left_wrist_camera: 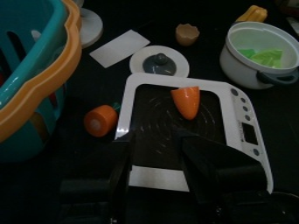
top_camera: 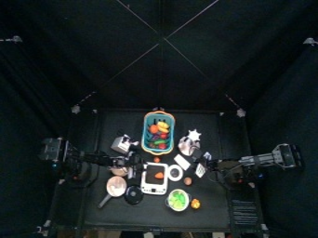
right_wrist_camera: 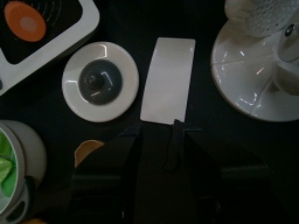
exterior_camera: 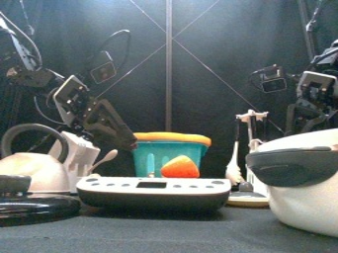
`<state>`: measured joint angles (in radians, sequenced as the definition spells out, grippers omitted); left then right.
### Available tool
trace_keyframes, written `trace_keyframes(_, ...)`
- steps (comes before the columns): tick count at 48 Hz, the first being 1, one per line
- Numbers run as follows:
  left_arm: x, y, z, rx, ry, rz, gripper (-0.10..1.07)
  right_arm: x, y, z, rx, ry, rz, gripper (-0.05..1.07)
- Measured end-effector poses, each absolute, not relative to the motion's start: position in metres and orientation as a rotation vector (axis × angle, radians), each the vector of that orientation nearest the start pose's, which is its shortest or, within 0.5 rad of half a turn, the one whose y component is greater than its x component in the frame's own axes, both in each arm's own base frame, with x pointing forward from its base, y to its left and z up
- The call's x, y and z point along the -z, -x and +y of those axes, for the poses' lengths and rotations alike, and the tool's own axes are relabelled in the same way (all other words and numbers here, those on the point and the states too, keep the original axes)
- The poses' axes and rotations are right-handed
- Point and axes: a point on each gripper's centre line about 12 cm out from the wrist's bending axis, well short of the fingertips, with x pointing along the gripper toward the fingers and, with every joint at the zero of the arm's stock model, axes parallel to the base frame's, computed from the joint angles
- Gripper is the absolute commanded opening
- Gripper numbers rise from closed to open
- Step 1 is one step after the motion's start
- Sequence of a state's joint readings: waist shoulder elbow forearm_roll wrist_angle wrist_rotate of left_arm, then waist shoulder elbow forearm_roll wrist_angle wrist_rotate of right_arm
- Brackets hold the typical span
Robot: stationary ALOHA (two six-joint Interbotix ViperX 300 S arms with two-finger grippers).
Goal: Grab carrot top
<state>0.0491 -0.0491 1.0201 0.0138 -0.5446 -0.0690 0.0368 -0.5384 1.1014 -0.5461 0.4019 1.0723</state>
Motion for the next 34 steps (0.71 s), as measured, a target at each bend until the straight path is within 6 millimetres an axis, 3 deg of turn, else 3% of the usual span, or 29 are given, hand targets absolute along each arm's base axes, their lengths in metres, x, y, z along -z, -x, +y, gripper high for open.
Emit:
trace_keyframes(10, -0.137, -0.340, 0.028, -0.197, 0.263, 0.432, 0.78, -0.163, -0.223, -0.016, 0.405, -0.410, 0.834, 0.74)
trace_keyframes(22, -0.126, -0.374, 0.038, -0.358, 0.603, 0.632, 0.79, -0.164, -0.223, -0.016, 0.399, -0.390, 0.832, 0.74)
trace_keyframes(34, -0.117, -0.397, 0.056, -0.415, 0.695, 0.654, 0.80, -0.162, -0.224, -0.014, 0.384, -0.365, 0.840, 0.73)
